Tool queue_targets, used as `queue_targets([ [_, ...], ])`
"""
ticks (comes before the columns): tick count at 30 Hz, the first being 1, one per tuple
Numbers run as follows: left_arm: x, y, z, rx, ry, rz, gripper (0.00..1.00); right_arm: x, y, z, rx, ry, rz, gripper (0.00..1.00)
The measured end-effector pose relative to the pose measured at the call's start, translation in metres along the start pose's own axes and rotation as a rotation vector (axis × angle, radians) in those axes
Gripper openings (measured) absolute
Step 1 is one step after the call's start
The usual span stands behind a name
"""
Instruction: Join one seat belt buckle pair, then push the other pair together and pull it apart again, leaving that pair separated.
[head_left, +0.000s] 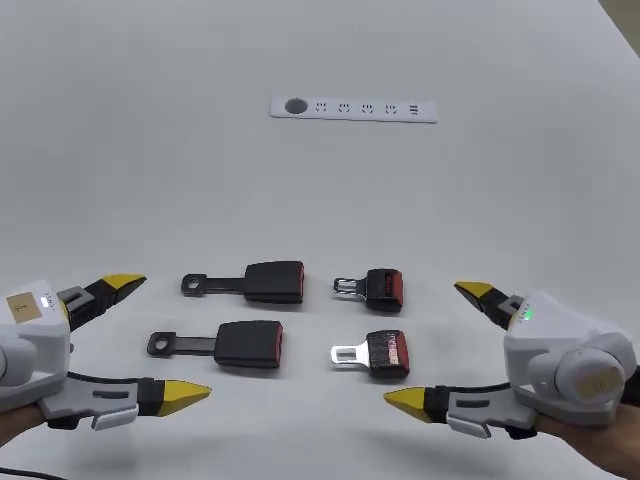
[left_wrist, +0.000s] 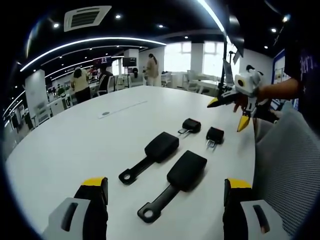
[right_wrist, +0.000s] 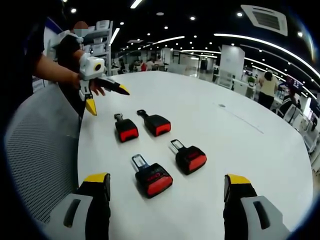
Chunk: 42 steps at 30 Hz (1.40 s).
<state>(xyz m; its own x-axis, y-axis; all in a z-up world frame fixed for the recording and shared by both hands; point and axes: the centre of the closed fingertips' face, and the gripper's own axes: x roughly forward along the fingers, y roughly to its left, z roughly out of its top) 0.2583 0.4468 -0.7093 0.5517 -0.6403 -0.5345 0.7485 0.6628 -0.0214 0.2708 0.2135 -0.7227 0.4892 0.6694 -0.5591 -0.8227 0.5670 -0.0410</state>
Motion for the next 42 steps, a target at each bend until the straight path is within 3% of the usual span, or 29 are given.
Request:
queue_targets([
  [17,-0.0012,0.0016,0.0014,0.001,-0.002,0.002,0.98,-0.0005,0.0001,0.0008,-0.004,0.002,0.001,0.95],
  [25,-0.0027,0.0065,-0.0029,0.002,-0.003,0.005,0.98,-0.0005,0.0001,0.0006,-0.008,0.004,0.002,0.95],
  [42,-0.0008,0.0032,0.0008,0.025,0.006,-0.006,0.97,-0.0024,-0.0012,-0.0018,-0.023,0.014,0.01,0.94],
])
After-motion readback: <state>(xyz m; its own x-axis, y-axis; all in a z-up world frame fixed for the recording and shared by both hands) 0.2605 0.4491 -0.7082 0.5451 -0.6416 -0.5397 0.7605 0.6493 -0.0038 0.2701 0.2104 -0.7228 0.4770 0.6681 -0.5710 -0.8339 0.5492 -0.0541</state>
